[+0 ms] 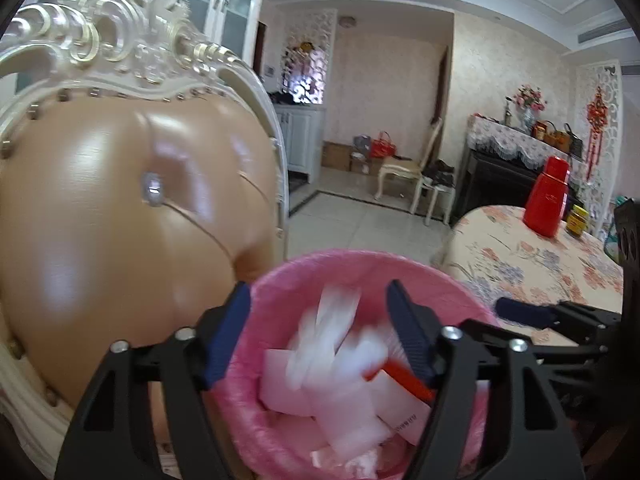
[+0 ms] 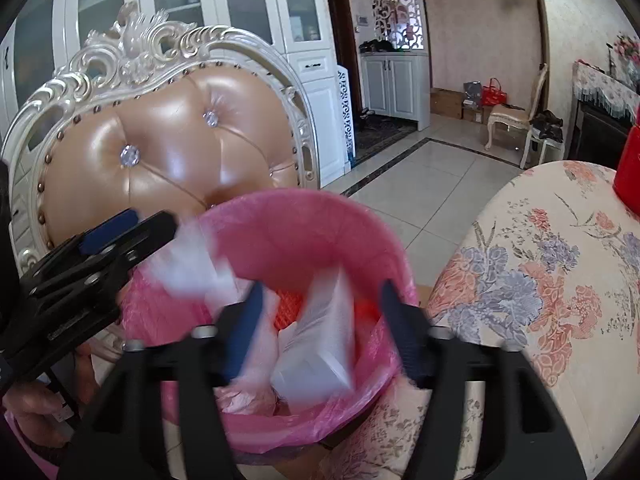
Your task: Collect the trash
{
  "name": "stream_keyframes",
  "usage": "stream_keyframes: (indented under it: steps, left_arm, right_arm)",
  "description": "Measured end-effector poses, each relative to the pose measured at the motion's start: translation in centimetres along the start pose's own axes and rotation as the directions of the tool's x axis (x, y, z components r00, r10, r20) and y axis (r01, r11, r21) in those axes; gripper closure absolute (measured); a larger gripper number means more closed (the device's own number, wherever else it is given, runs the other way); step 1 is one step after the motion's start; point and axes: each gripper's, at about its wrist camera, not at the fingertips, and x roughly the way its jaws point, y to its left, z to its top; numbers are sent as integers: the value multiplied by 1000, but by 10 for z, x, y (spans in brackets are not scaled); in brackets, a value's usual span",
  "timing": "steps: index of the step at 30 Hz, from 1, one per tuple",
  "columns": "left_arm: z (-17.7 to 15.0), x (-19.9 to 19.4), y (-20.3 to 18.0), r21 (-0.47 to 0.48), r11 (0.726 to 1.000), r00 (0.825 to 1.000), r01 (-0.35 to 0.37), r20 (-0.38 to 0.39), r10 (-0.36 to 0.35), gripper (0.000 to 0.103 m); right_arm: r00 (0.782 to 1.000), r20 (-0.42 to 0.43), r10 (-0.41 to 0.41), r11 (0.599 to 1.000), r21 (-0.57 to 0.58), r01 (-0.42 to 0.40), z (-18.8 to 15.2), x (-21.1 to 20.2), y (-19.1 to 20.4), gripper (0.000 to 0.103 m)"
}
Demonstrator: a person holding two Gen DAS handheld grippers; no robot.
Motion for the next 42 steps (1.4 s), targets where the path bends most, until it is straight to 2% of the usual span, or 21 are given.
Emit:
stream_keyframes:
  steps: [3, 5, 6, 8, 9, 13, 17, 19, 26, 31, 35, 39, 42]
  left_arm:
    - [-1, -12, 11, -17, 999, 999, -35, 20, 35, 21]
    - [-2, -22, 14, -26, 999, 998, -42, 40, 43, 6]
    - [-2, -30, 14, -28, 999, 997, -45, 60, 47, 4]
    - [-3, -43, 12, -15, 998, 995, -53, 89, 54, 5]
    - [-3, -49, 10, -1, 998, 993, -59, 99, 59, 5]
    - [3, -84, 0, 8, 997, 984, -71, 166, 69, 5]
    - [9, -114, -12, 19, 996, 975, -85, 208, 79, 5]
    - [8, -128, -22, 32, 997, 973, -70, 221, 61, 5]
    - [-13, -162, -48, 37, 998, 978, -60, 202, 51, 5]
    - [-33, -188, -75, 61, 997, 981, -47, 189, 35, 5]
    - [-44, -208, -96, 80, 994, 976, -68, 213, 49, 4]
    - [-51, -216, -114, 106, 992, 978, -67, 202, 45, 4]
    - [-56, -220, -124, 105, 989, 976, -107, 203, 84, 4]
  right_arm:
    - [1000, 18, 9, 1000, 14, -10, -1, -13, -5, 40]
    - [999, 34, 7, 1000, 10, -7, -2, -26, -5, 40]
    - [999, 45, 2, 1000, 7, -3, -3, -35, -6, 40]
    - [997, 70, -18, 1000, -4, 18, -5, -55, -5, 37]
    - [996, 85, -32, 999, -6, 33, -6, -66, -4, 30]
    - [986, 154, -59, 998, -12, 62, -11, -110, -3, 18]
    - [977, 192, -94, 994, -29, 101, -21, -147, -2, 18]
    - [975, 202, -95, 994, -31, 104, -29, -161, -3, 18]
    - [970, 219, -107, 994, -6, 111, -53, -190, -19, 18]
    - [965, 252, -69, 997, -15, 75, -64, -211, -34, 18]
    - [968, 250, -39, 999, -7, 42, -70, -213, -46, 18]
    - [970, 244, -8, 1000, -18, 13, -74, -212, -49, 18]
    - [971, 240, 5, 998, -57, 9, -75, -212, -47, 18]
